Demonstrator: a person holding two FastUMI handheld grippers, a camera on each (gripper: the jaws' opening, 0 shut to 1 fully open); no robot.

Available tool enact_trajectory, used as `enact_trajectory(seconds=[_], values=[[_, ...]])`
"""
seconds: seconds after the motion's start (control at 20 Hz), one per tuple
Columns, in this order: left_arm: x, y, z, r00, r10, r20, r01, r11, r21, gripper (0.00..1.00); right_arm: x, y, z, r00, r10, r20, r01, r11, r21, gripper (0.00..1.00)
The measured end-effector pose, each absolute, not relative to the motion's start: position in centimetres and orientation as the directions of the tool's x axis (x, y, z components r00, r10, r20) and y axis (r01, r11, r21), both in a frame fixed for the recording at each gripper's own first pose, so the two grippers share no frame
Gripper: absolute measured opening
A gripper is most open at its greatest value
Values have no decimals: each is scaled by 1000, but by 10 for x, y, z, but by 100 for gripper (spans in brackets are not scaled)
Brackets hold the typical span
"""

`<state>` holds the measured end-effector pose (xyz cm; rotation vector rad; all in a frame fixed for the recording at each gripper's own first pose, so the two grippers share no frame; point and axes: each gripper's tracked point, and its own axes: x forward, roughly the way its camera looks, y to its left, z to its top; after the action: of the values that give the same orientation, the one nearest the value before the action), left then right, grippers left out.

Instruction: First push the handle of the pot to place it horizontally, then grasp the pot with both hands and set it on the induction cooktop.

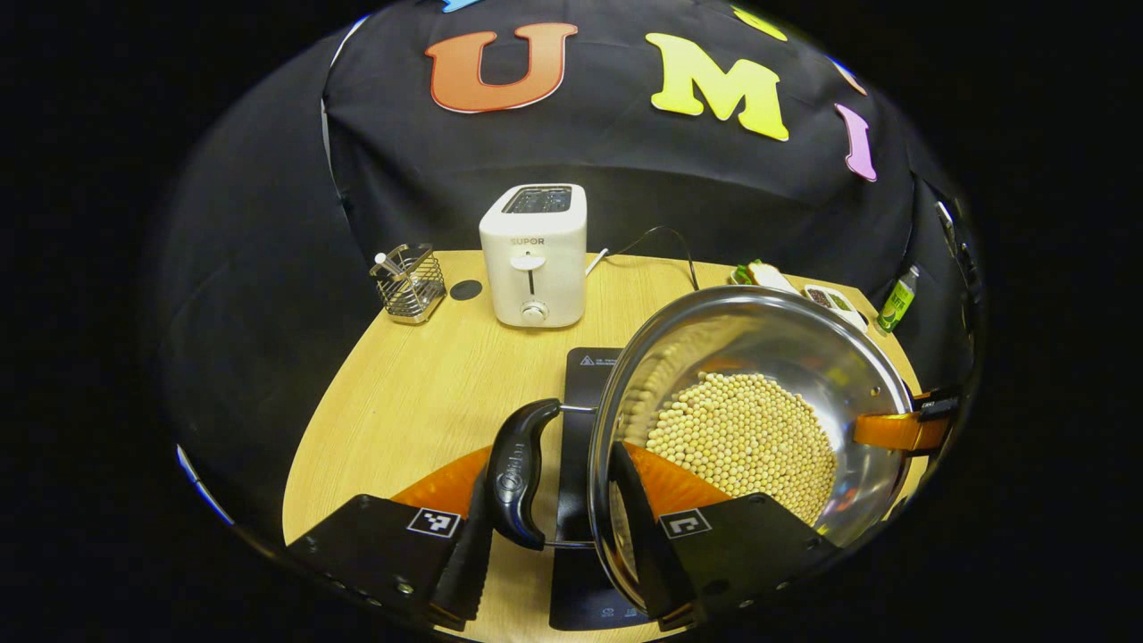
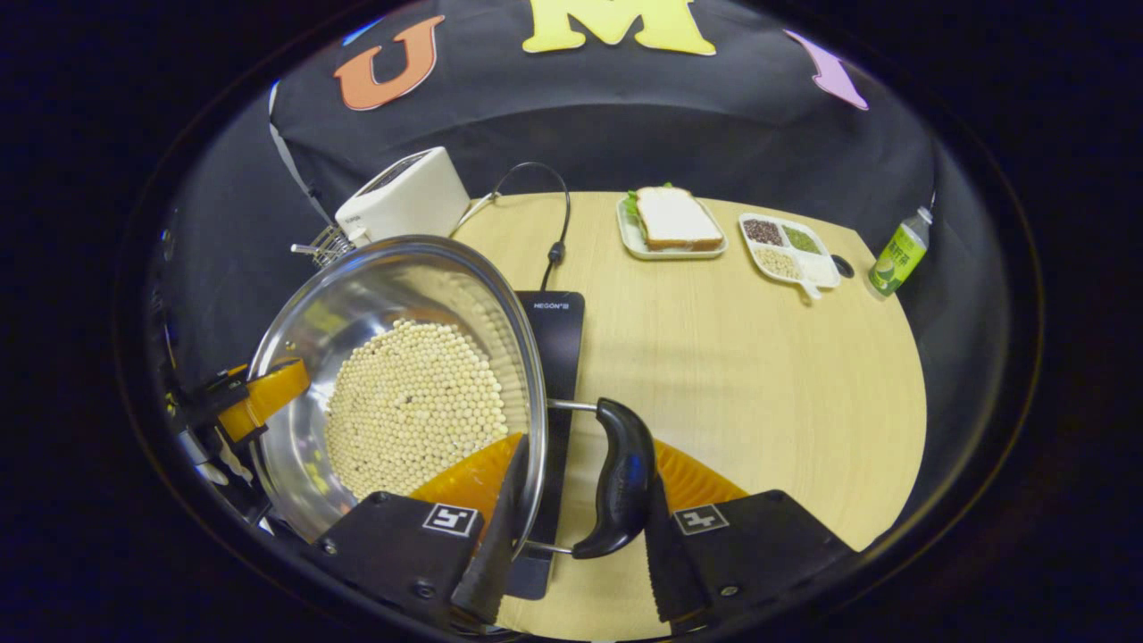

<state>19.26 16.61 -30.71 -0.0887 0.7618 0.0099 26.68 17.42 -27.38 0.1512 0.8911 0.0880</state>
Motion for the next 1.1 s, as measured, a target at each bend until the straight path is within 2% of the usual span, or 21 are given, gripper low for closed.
enact_trajectory(seconds=[0.4,1.1], values=[[212,168,-322,713,-36,-700,-28,996,-80,66,282,175,-286,613,132,-779,10,985,174,63],[210,160,-347,702,-59,-709,-11,995,-95,66,279,171,-304,600,119,-791,28,985,169,64]])
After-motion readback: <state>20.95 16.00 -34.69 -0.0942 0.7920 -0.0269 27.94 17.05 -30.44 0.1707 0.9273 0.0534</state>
